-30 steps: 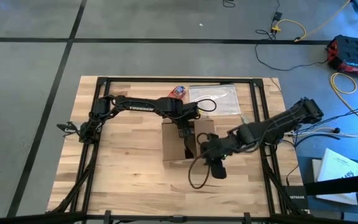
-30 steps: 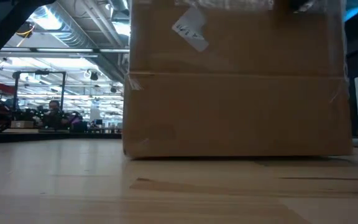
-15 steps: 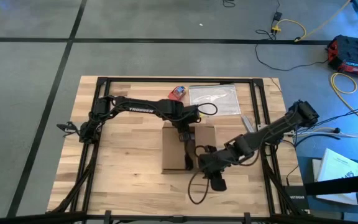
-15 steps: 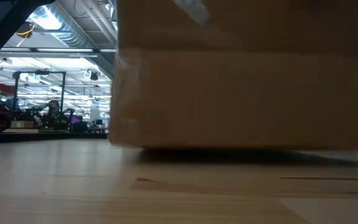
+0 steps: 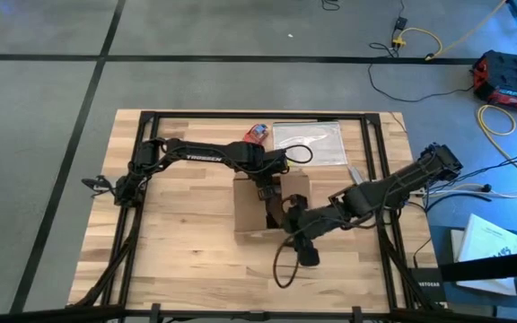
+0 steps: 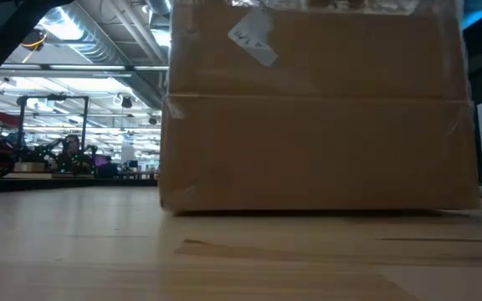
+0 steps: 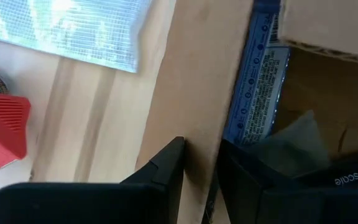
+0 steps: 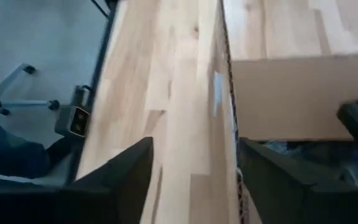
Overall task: Unpack boxes
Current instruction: Open the box using the silver cutter
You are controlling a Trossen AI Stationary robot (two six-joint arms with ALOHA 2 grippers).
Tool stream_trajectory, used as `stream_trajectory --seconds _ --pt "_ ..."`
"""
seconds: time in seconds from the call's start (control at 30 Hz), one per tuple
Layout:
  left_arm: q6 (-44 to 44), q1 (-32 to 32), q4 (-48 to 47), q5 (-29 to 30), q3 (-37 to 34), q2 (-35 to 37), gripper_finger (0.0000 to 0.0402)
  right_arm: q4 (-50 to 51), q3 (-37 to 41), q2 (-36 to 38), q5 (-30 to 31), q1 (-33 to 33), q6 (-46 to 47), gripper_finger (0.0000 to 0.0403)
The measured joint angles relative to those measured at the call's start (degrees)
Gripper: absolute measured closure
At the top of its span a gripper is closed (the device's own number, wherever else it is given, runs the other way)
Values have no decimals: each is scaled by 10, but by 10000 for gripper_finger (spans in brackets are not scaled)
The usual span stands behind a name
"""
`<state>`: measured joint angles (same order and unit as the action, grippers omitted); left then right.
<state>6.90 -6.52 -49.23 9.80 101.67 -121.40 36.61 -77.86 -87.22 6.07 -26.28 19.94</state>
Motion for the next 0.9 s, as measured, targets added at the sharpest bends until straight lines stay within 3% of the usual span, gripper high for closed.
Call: stream_trajectory --seconds 0.13,0.3,0.57,0.9 --pt "2 1 0 -5 0 0 325 -11 -19 3 93 6 -42 144" --pt "2 1 0 -7 0 0 325 6 -24 3 169 33 -64 141" --pt "20 1 1 -9 0 0 325 117 -9 -1 104 70 -65 141" --pt "47 2 -11 -10 0 0 325 89 24 -8 -2 62 -113 141"
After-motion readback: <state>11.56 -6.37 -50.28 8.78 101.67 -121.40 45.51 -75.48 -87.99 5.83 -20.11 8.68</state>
